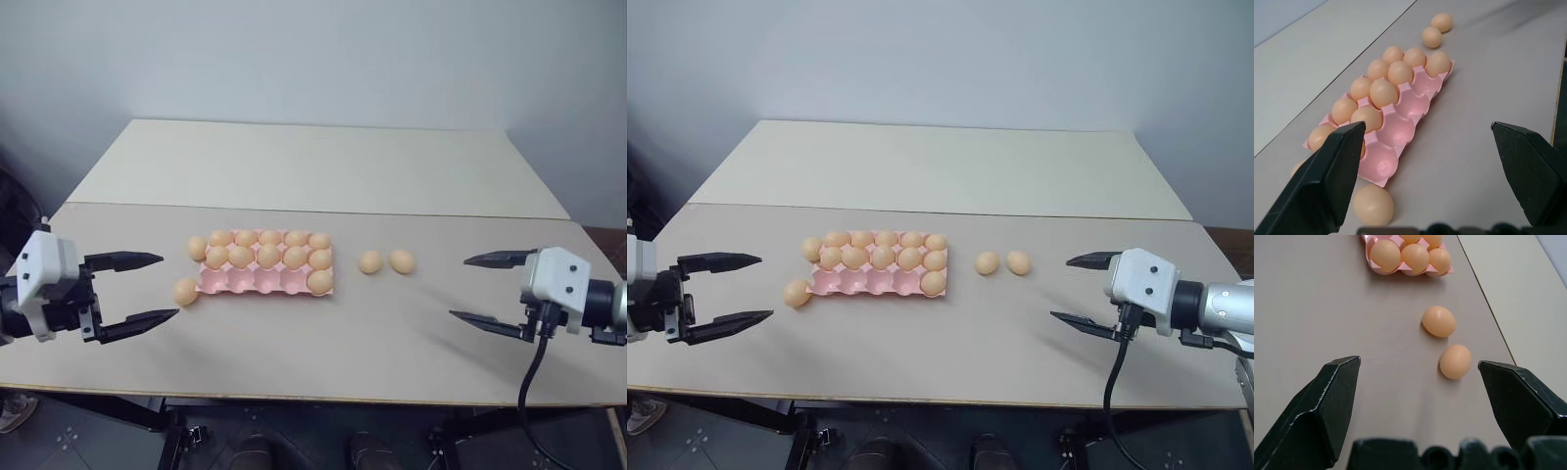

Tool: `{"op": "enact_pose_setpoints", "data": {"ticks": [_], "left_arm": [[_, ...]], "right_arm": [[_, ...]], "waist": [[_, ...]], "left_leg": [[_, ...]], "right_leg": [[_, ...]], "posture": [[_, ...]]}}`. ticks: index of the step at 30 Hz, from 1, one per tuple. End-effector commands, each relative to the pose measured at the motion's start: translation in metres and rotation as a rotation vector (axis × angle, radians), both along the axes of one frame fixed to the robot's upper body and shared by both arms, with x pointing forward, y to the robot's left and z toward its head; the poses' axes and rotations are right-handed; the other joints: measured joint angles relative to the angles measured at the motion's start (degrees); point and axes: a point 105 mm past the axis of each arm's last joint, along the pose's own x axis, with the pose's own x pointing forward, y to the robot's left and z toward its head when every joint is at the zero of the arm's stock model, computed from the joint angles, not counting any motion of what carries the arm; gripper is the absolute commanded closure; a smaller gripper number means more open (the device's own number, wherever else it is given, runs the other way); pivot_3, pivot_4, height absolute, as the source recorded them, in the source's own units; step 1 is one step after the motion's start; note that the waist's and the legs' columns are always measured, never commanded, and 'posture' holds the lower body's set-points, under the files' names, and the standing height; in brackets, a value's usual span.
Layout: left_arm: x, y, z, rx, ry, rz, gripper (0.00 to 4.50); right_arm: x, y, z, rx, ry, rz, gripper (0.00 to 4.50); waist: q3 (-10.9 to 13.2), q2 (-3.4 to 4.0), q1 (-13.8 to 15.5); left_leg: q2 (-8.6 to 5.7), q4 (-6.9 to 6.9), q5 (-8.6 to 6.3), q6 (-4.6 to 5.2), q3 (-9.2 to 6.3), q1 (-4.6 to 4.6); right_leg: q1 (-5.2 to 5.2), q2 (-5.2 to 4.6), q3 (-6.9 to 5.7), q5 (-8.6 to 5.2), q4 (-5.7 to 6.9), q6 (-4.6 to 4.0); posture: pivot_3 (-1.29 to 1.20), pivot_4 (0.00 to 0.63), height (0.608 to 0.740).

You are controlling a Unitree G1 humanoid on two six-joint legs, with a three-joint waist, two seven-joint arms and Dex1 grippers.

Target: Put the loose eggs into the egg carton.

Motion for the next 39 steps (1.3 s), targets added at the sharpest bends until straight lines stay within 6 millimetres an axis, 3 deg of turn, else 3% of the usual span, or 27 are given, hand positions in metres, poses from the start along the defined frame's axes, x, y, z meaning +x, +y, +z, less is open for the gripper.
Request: {"op": "enact_pose_setpoints", "data": {"ticks": [1,14,20,24,30,39], "left_arm": [[0.001,0.001,0.009,0.002,-0.033,0.004,0.03],[0.010,-0.005,0.005,-0.009,-0.078,-0.007,0.03],[0.008,-0.016,0.000,-0.022,-0.049,-0.060,0.03],[0.012,-0.021,-0.002,-0.019,-0.035,-0.083,0.03],[0.018,-0.031,-0.004,-0.005,-0.028,-0.110,0.03],[0.016,-0.038,0.004,-0.009,-0.031,-0.125,0.03]], "right_arm": [[-0.001,0.002,0.010,-0.009,-0.053,0.012,0.00],[-0.002,-0.002,0.008,-0.014,-0.043,0.006,0.00],[0.008,-0.007,0.010,-0.025,-0.049,-0.013,0.00],[0.026,-0.005,0.009,-0.004,-0.034,-0.059,0.00],[0.073,0.010,-0.003,0.051,-0.003,-0.129,0.00],[0.125,0.015,-0.031,0.049,0.037,-0.232,0.00]], "waist": [[0.00,0.00,0.00],[0.00,0.00,-0.06],[0.00,0.00,-0.09],[0.00,0.00,-0.17],[0.00,0.01,-0.64],[0.02,0.03,-1.10]], "left_leg": [[0.00,0.00,0.00,0.00,0.00,0.00],[0.00,0.00,0.00,0.00,0.01,0.02],[0.00,0.01,0.00,0.00,0.01,0.01],[0.00,0.00,0.00,0.00,0.01,0.03],[0.00,0.00,0.00,0.00,0.02,0.00],[-0.02,0.02,0.00,-0.01,0.02,-0.13]], "right_leg": [[0.00,0.00,0.00,0.00,0.00,0.00],[0.01,0.00,0.00,0.00,0.01,0.00],[0.01,0.00,0.01,0.00,0.02,0.00],[0.01,0.00,0.01,0.00,0.02,0.00],[-0.05,0.02,0.03,0.01,0.02,-0.01],[-0.16,-0.01,0.02,0.01,0.06,-0.01]], "posture": [[0.00,0.150,0.740],[0.00,0.150,0.740],[0.00,0.150,0.740],[0.00,0.150,0.740],[0.00,0.150,0.740],[0.00,0.150,0.740]]}}
